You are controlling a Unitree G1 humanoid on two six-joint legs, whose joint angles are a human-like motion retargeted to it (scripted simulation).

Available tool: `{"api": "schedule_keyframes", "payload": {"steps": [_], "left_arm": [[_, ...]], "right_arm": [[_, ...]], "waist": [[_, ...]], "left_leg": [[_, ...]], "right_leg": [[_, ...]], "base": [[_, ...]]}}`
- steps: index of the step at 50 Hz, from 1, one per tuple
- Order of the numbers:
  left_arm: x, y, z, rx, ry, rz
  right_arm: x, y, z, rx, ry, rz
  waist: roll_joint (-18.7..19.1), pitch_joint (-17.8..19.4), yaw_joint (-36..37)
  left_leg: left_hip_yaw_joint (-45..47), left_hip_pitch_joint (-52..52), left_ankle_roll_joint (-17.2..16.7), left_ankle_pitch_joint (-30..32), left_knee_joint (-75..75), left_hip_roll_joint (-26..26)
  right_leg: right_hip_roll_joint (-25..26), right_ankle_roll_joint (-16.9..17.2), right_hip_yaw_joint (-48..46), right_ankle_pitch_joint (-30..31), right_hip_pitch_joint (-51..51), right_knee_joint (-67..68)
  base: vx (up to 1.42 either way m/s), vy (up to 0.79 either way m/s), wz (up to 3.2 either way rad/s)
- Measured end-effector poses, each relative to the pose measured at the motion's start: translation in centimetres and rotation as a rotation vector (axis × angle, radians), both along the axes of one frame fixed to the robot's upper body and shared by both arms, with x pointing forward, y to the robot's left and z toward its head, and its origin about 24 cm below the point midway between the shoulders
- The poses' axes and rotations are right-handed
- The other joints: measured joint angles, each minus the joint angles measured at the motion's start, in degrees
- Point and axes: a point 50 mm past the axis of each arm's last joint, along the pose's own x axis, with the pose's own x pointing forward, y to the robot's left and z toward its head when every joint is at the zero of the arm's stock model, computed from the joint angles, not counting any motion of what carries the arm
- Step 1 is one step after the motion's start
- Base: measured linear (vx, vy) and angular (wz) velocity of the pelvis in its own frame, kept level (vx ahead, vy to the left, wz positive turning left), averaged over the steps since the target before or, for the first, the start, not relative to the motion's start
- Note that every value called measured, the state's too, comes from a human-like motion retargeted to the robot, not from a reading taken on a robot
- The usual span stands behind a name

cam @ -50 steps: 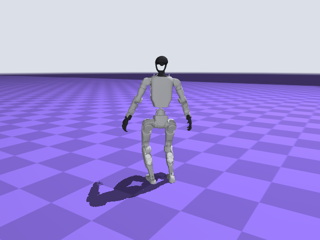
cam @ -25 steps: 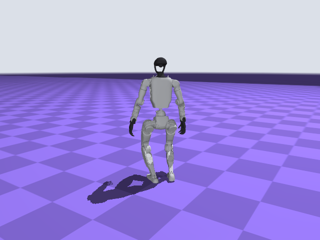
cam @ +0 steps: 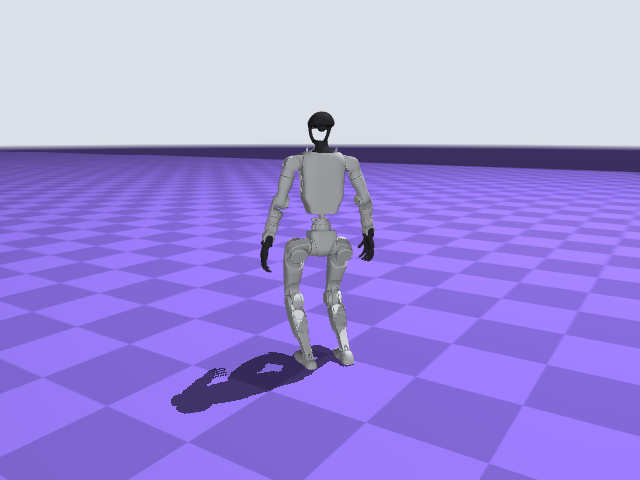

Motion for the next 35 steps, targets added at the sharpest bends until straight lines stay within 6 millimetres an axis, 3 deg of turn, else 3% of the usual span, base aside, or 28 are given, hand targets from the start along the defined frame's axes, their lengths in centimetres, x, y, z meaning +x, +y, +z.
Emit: {"api": "schedule_keyframes", "payload": {"steps": [3,7,10,12,15,20,23,25,28,30,35], "left_arm": [[0.0,-1.0,-0.1,-0.081,-0.033,0.007],[0.0,-1.4,0.0,-0.118,-0.060,-0.025],[0.0,-1.3,0.1,-0.098,-0.068,-0.067],[0.2,-1.2,0.2,-0.071,-0.064,-0.106],[0.9,-1.6,0.0,-0.023,-0.047,-0.167],[1.7,-2.1,-0.3,0.014,0.003,-0.184],[0.6,-2.4,-0.5,-0.008,0.022,-0.172],[-0.1,-2.1,-0.5,-0.030,0.028,-0.135],[-1.0,-2.0,-0.6,-0.077,0.022,-0.049],[-1.5,-1.7,-0.5,-0.090,0.018,-0.018],[-2.0,-0.6,-0.2,-0.062,0.014,-0.014]], "right_arm": [[-0.3,0.3,0.0,0.044,0.000,0.023],[-0.5,0.2,0.3,0.074,-0.014,0.044],[-0.6,0.4,0.3,0.075,-0.030,0.043],[-0.6,0.6,0.2,0.067,-0.030,0.050],[-0.4,1.3,-0.2,0.041,-0.005,0.090],[-0.1,2.8,-1.1,0.010,0.067,0.156],[-0.8,2.9,-1.4,0.026,0.082,0.130],[-0.8,2.5,-1.2,0.035,0.071,0.104],[-0.8,1.8,-0.8,0.049,0.051,0.065],[-0.6,1.2,-0.5,0.044,0.036,0.052],[0.2,0.0,0.3,0.024,-0.021,0.033]], "waist": [[3.4,0.2,2.1],[4.5,-0.8,2.6],[4.8,-0.5,2.3],[4.6,-0.1,2.1],[2.7,-0.4,0.6],[2.3,-4.7,0.2],[1.8,-2.2,-0.1],[3.1,-0.7,1.1],[3.6,-2.6,1.4],[3.6,-3.9,1.4],[3.7,-4.1,1.8]], "left_leg": [[-0.2,4.6,-2.2,8.8,-6.6,3.0],[-1.3,4.1,-3.3,14.2,-10.6,1.1],[-1.5,2.1,-2.8,9.3,-6.3,0.3],[-1.3,-0.4,-1.9,2.6,-1.1,0.0],[-0.1,-8.1,-2.0,0.0,5.9,-2.2],[1.0,-18.9,-2.8,0.0,11.1,-0.4],[0.3,-9.0,-3.3,0.0,6.1,-1.1],[-0.4,-1.3,-3.9,2.4,1.1,1.3],[-0.6,3.0,-5.8,20.0,-9.4,2.3],[-0.4,3.5,-6.7,26.9,-13.4,2.3],[-2.3,3.4,-6.3,28.1,-12.6,1.2]], "right_leg": [[4.7,-3.5,1.5,9.8,4.2,-9.7],[4.9,-4.9,2.5,13.1,2.6,-12.1],[4.9,-4.2,2.5,9.5,0.6,-7.5],[4.3,-2.8,1.6,3.8,-1.5,-2.3],[-1.1,-0.6,-1.0,-3.6,-8.2,7.2],[-2.3,-1.4,-2.9,-3.6,-18.1,10.7],[-0.7,-1.4,-1.7,-2.7,-9.1,6.8],[3.6,-2.3,-0.2,3.1,-1.9,-0.8],[5.0,-3.8,1.6,17.9,2.3,-12.1],[4.8,-3.9,2.4,23.8,2.7,-15.9],[5.8,-3.7,3.1,25.1,3.0,-15.9]], "base": [[0.07,0.07,-0.51],[-0.02,0.02,-0.02],[-0.09,-0.01,0.01],[-0.09,-0.03,0.11],[-0.14,-0.06,0.47],[-0.03,-0.02,0.09],[0.20,-0.01,-0.18],[0.23,0.02,-0.59],[0.14,0.01,-0.23],[0.08,0.00,-0.01],[0.00,0.00,0.00]]}}
